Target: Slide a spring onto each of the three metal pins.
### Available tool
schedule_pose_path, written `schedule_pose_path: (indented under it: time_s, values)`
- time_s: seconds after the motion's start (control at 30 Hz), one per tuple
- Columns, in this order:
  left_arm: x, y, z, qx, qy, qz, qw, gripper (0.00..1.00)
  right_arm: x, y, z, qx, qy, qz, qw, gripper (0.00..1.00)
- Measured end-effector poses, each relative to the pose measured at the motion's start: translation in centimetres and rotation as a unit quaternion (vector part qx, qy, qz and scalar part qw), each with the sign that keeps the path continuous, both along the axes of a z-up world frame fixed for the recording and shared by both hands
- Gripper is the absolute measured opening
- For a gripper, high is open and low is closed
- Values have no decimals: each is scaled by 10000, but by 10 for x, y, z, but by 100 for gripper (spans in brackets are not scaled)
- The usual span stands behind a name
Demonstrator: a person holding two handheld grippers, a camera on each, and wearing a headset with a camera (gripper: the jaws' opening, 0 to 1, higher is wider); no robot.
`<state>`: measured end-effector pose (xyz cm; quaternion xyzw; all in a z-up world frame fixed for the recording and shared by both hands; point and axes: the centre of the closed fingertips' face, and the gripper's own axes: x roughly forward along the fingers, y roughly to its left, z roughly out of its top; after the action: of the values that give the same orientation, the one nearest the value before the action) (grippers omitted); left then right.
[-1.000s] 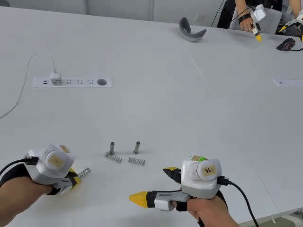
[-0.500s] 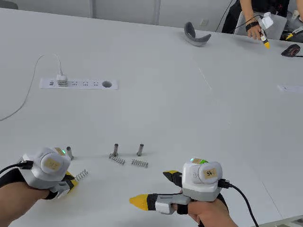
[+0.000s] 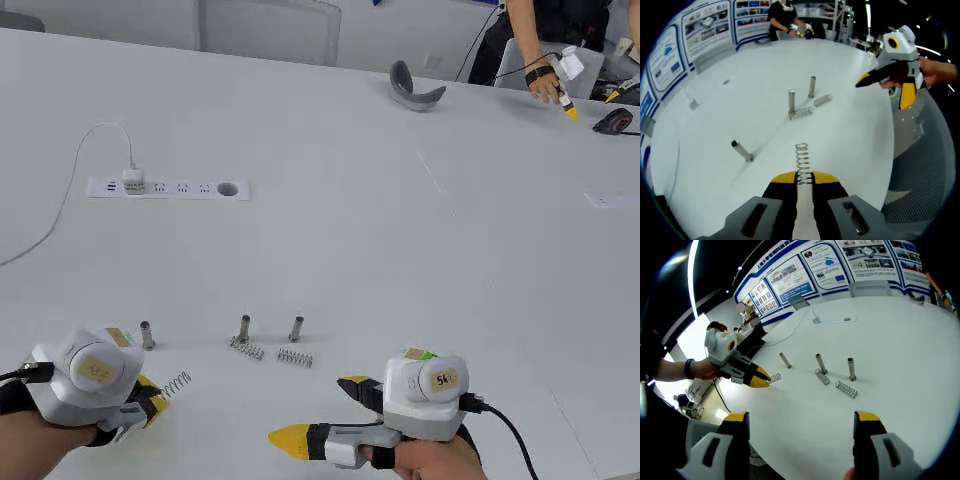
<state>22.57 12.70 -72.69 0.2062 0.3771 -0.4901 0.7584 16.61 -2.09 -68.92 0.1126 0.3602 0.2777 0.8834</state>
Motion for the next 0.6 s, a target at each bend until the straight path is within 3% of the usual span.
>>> schedule_pose_path:
  time_s: [0.3, 0.6]
  values:
    - [-3, -7, 9, -123, -33, -78, 9999, 10, 1, 4, 2, 118, 6, 8, 9999, 84]
    - [-9, -25, 16, -207, -67, -311, 9993, 10, 5, 6, 6, 286, 26, 42, 9996, 78]
